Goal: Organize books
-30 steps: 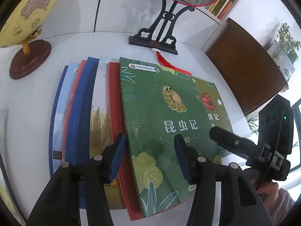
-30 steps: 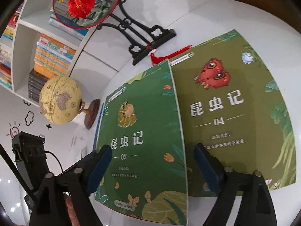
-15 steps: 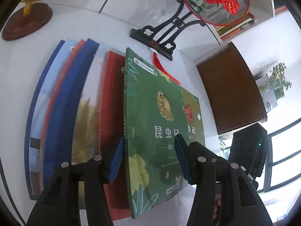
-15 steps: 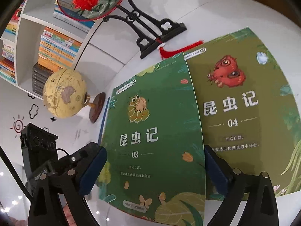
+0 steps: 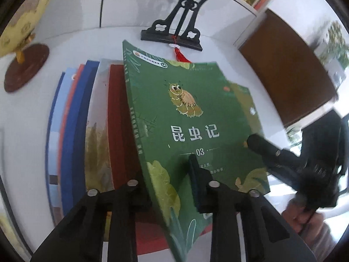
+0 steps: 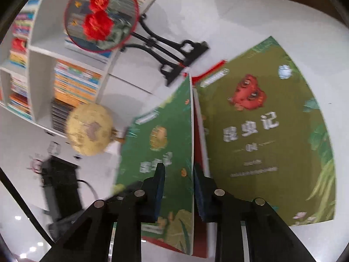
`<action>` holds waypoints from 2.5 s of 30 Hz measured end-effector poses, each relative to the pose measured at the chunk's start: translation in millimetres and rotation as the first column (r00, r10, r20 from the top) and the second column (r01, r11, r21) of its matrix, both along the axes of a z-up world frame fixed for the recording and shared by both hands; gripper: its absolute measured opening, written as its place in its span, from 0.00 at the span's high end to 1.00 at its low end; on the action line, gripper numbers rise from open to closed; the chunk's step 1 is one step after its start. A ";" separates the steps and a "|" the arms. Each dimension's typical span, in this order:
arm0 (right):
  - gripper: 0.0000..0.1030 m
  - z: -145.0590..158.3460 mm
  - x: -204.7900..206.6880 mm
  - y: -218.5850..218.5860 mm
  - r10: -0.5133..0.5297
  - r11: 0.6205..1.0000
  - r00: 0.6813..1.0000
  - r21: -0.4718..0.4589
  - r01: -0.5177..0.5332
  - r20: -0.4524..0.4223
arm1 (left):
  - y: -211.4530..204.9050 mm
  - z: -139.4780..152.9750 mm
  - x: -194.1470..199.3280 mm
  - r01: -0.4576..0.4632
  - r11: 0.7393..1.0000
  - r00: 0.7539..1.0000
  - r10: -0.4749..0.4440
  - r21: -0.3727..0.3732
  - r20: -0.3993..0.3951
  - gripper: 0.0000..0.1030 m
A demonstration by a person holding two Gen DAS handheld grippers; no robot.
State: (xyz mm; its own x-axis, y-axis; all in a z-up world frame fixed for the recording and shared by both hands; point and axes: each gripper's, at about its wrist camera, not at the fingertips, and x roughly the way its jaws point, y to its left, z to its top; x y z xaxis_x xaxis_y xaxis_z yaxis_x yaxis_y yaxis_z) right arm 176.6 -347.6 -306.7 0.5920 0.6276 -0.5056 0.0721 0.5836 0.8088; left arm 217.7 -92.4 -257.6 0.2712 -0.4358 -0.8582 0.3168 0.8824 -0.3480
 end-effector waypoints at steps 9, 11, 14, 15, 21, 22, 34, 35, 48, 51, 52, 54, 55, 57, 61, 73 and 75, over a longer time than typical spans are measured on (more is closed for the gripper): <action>0.74 -15.4 6.8 8.0 0.006 0.991 0.999 0.132 0.001 -0.050 | 2.9 1.4 3.6 -0.011 1.000 1.000 0.011 0.002 -0.016 0.80; 0.74 -0.6 10.3 26.5 0.059 0.998 0.998 -0.025 -0.060 -0.027 | 0.4 3.8 2.4 -0.009 0.999 1.000 0.009 0.034 0.000 0.80; 0.83 11.4 12.1 37.2 0.065 0.992 0.998 -0.110 -0.066 -0.020 | 0.6 8.4 0.4 -0.012 0.998 1.000 0.010 0.058 0.025 0.80; 0.84 13.1 13.1 38.7 0.065 0.990 0.998 -0.126 -0.068 -0.022 | 1.5 10.4 0.0 -0.016 0.998 0.999 0.014 0.063 0.035 0.80; 0.85 26.9 14.0 50.5 0.103 0.974 0.995 -0.200 -0.103 -0.008 | 2.4 26.0 1.0 -0.025 0.995 0.996 0.016 0.101 0.086 0.80; 0.85 29.1 13.6 51.0 0.109 0.971 0.994 -0.213 -0.107 -0.004 | 2.0 29.2 0.6 -0.025 0.994 0.995 0.014 0.107 0.097 0.80; 0.85 64.7 10.1 62.4 0.134 0.954 0.990 -0.275 -0.117 0.043 | 9.3 65.2 -1.7 -0.082 0.991 0.983 0.063 0.106 0.173 0.80; 0.85 66.3 8.6 62.2 0.128 0.958 0.991 -0.266 -0.111 0.046 | 10.0 67.1 -2.6 -0.082 0.991 0.982 0.062 0.104 0.178 0.80; 0.85 118.1 -12.2 79.4 0.160 0.920 0.975 -0.380 -0.092 0.151 | 22.5 106.3 -29.3 -0.112 0.993 0.954 0.100 0.027 0.282 0.80; 0.85 129.7 -18.2 80.3 0.157 0.922 0.973 -0.377 -0.084 0.167 | 26.0 116.8 -38.5 -0.114 0.993 0.945 0.103 0.016 0.310 0.80; 0.85 134.9 -21.4 81.3 0.158 0.922 0.972 -0.379 -0.082 0.176 | 26.8 120.2 -41.3 -0.114 0.993 0.941 0.104 0.014 0.321 0.80; 0.85 143.1 -26.8 83.3 0.162 0.920 0.968 -0.384 -0.078 0.191 | 29.5 127.5 -46.7 -0.120 0.993 0.935 0.110 0.008 0.336 0.80; 0.85 147.8 -30.1 84.8 0.164 0.919 0.966 -0.387 -0.076 0.198 | 31.2 130.6 -49.2 -0.124 0.992 0.933 0.115 0.004 0.342 0.80; 0.85 156.7 -35.0 88.9 0.169 0.916 0.963 -0.395 -0.074 0.212 | 35.5 138.5 -55.6 -0.135 0.991 0.923 0.126 -0.001 0.364 0.80; 0.85 173.0 -42.8 97.8 0.174 0.920 0.956 -0.386 -0.072 0.237 | 45.3 154.4 -67.4 -0.150 0.989 0.907 0.134 0.009 0.399 0.80; 0.85 208.8 -58.3 141.8 0.229 0.918 0.932 -0.381 -0.111 0.281 | 86.8 182.0 -88.7 -0.218 0.974 0.870 0.168 0.057 0.463 0.79; 0.85 212.9 -58.8 152.9 0.241 0.917 0.927 -0.381 -0.120 0.287 | 97.4 186.4 -90.7 -0.230 0.971 0.864 0.176 0.059 0.472 0.79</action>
State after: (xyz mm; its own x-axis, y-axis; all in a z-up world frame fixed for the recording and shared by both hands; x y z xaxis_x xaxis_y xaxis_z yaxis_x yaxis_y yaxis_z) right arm 117.8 -194.8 -93.8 0.6530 0.5569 -0.5132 -0.2905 0.8100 0.5093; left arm 127.0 5.1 -71.1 0.7192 -0.2389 -0.6524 0.2267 0.9683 -0.1046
